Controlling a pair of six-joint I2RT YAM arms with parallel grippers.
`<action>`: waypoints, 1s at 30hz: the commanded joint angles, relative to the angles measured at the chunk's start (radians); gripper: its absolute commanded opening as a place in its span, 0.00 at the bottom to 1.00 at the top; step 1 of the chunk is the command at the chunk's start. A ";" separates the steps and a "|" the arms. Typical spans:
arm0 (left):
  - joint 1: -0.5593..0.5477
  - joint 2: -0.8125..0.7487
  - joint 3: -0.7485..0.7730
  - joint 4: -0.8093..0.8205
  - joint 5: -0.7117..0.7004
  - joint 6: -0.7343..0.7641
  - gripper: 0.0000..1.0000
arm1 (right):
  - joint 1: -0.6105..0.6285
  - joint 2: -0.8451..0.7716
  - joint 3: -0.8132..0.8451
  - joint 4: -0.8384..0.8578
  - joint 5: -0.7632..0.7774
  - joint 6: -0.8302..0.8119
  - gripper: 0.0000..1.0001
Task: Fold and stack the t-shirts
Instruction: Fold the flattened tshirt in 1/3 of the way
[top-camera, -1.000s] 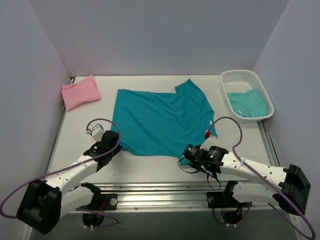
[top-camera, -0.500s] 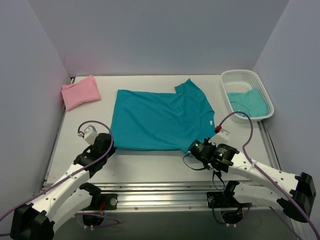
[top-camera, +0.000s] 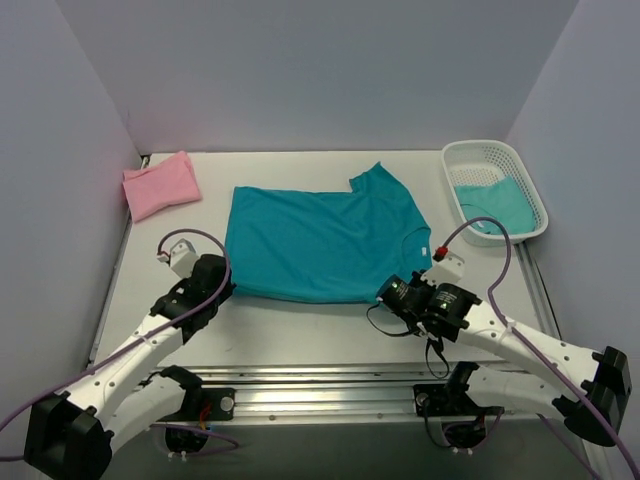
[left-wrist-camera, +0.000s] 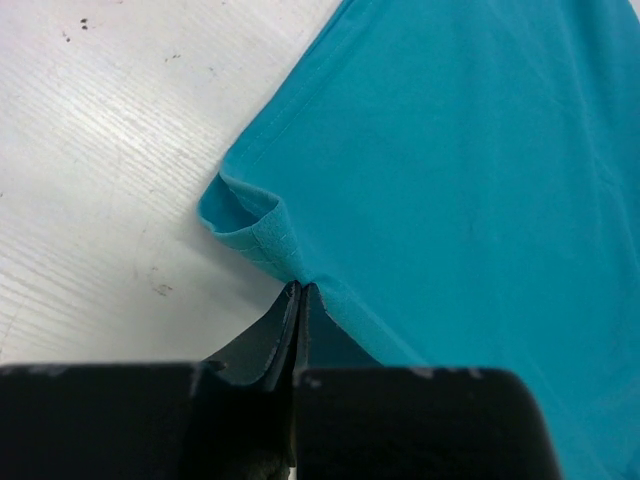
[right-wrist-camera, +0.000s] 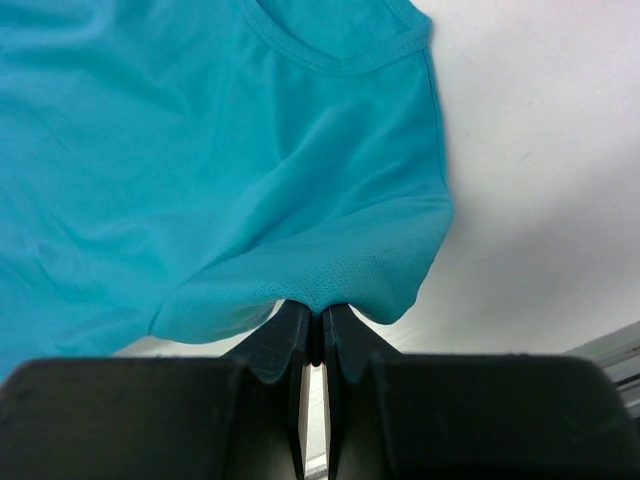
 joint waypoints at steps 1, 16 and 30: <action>0.003 0.051 0.076 0.077 -0.030 0.018 0.02 | -0.023 0.063 0.084 0.007 0.102 -0.022 0.00; 0.044 0.358 0.249 0.231 -0.019 0.049 0.02 | -0.181 0.455 0.317 0.207 0.092 -0.209 0.00; 0.210 0.672 0.350 0.384 0.126 0.098 0.02 | -0.284 0.813 0.503 0.280 0.078 -0.252 0.00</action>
